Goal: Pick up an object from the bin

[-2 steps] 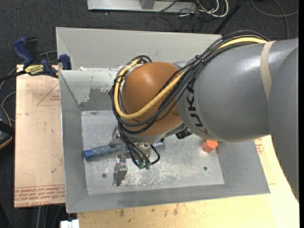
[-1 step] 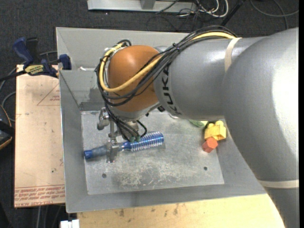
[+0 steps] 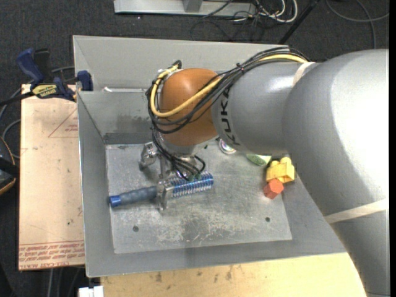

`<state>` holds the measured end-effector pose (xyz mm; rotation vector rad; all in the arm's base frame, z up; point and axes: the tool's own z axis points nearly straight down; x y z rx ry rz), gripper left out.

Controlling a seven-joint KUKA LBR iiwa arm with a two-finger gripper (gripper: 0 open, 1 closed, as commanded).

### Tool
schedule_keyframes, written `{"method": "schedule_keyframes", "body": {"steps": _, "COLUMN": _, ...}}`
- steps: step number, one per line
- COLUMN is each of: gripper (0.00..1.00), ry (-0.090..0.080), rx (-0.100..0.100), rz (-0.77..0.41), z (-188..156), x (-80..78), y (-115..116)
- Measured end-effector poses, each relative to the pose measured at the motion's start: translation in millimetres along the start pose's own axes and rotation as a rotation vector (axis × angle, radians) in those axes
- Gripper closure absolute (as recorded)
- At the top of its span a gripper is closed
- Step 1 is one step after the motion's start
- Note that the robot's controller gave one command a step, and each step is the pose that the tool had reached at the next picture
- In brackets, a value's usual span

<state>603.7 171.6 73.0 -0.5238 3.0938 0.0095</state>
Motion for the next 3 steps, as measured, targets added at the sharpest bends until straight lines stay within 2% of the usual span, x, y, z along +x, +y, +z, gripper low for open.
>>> {"method": "schedule_keyframes", "body": {"steps": 1, "gripper": 1.0, "ry": -0.005, "rx": 0.003, "rz": -0.004, "z": -3.8, "x": -1.6, "y": 0.3}}
{"method": "schedule_keyframes", "body": {"steps": 2, "gripper": 1.0, "ry": 0.0, "rx": 0.005, "rz": -0.522, "z": -121.4, "x": 4.1, "y": -23.8}}
{"method": "schedule_keyframes", "body": {"steps": 3, "gripper": 1.0, "ry": 0.001, "rx": 0.004, "rz": -0.562, "z": -151.1, "x": 2.3, "y": -27.5}}
